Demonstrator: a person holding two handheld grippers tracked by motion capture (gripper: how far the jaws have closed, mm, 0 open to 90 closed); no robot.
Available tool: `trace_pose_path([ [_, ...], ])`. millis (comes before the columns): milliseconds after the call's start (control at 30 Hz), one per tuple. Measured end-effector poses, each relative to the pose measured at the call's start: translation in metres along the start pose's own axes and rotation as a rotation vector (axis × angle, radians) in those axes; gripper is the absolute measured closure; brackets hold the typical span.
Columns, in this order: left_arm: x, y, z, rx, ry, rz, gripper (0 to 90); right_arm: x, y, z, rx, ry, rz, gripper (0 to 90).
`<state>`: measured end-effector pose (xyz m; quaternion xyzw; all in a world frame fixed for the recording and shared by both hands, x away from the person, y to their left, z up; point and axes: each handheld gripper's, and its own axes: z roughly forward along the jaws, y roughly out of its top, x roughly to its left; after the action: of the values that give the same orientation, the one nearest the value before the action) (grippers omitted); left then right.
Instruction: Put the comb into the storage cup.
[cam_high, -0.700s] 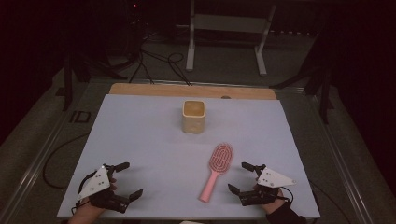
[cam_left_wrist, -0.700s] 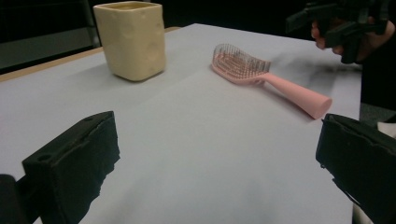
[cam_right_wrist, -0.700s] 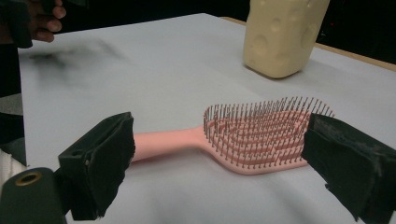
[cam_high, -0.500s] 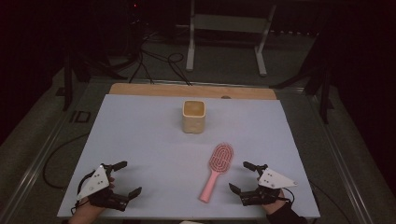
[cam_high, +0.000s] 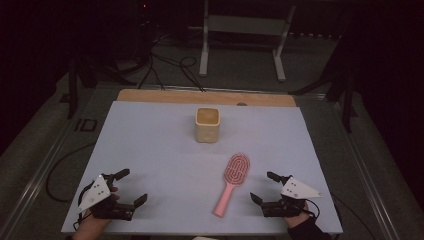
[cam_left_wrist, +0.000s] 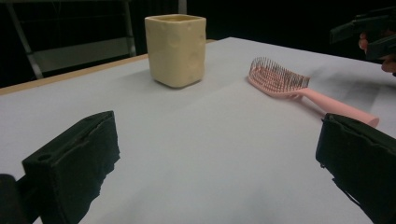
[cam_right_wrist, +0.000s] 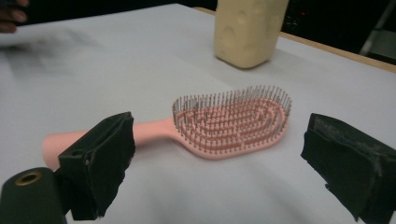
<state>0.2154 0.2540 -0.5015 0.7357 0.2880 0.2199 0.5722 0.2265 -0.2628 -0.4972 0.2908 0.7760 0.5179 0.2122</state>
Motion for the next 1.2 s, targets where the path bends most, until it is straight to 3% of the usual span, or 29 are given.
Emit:
trace_pose_path([
  [133, 0.0, 0.0, 0.0, 0.003, 0.003, -0.001, 0.0, 0.003, 0.002, 0.0, 0.019, 0.007, -0.014, 9.0],
  [467, 0.0, 0.001, 0.0, 0.016, -0.001, -0.005, 0.0, 0.01, 0.021, -0.005, 0.008, 0.036, -0.004, 8.6],
  [833, 0.001, 0.001, 0.0, 0.012, -0.007, -0.007, 0.0, 0.018, 0.053, -0.01, -0.009, 0.069, -0.071, 8.6],
  [1200, 0.001, 0.002, -0.001, 0.003, -0.01, -0.013, 0.0, 0.022, 0.087, 0.006, 0.002, 0.141, -0.117, 8.4],
])
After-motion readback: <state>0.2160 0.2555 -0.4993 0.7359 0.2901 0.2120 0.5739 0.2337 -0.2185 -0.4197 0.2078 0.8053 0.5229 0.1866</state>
